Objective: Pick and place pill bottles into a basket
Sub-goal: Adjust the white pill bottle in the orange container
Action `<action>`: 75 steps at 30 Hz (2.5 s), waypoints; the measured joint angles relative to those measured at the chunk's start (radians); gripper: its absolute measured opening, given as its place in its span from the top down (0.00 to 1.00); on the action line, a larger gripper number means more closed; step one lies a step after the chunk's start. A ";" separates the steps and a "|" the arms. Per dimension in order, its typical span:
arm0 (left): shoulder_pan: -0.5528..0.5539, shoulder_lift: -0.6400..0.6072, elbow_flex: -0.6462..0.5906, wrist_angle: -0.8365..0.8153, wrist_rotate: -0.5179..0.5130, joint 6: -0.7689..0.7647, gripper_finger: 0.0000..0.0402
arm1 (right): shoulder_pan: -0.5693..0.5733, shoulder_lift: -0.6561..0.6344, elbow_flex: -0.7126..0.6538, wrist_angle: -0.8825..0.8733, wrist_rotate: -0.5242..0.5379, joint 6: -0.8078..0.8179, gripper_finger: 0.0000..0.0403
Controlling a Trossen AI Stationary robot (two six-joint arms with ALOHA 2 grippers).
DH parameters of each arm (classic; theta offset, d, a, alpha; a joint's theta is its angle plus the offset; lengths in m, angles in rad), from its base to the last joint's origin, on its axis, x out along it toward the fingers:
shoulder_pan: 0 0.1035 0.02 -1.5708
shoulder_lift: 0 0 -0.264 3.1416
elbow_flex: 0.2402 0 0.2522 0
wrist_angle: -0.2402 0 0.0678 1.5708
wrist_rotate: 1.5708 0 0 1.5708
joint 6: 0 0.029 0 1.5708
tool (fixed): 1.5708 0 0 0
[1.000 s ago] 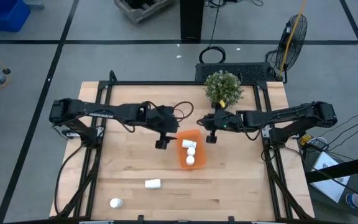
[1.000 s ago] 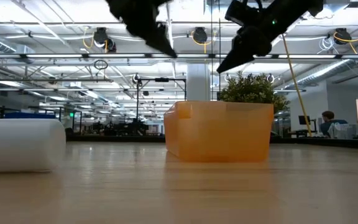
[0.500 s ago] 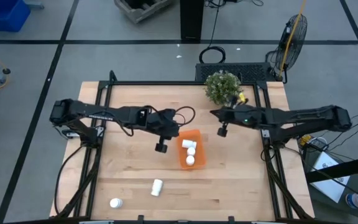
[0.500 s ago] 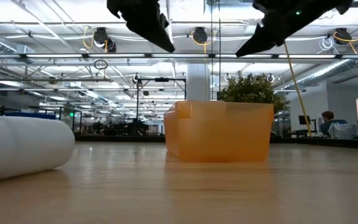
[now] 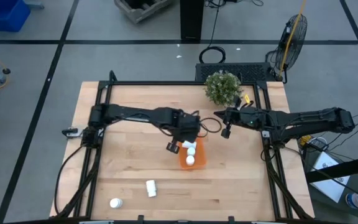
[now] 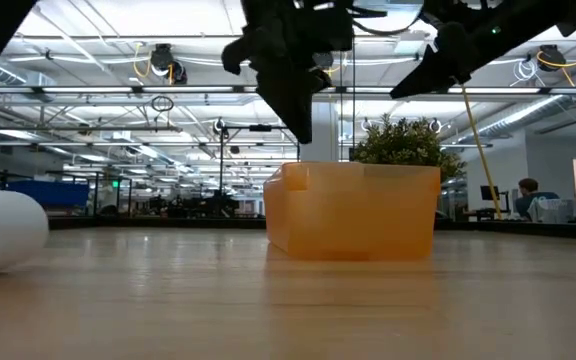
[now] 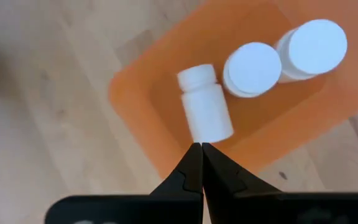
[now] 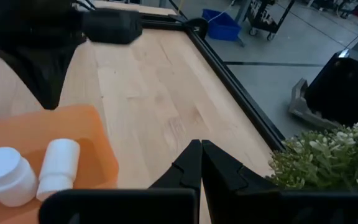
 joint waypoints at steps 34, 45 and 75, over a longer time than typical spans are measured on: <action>0.026 0.129 0.028 0.016 0.052 -0.052 0.66 | -0.001 0.000 0.000 0.002 -0.030 -0.011 1.00; 0.022 0.129 0.028 0.019 0.112 -0.080 0.42 | -0.001 0.000 0.000 0.002 -0.031 -0.009 1.00; 0.045 0.238 0.018 0.016 0.224 -0.128 0.49 | 0.001 0.001 0.001 0.002 -0.032 -0.008 1.00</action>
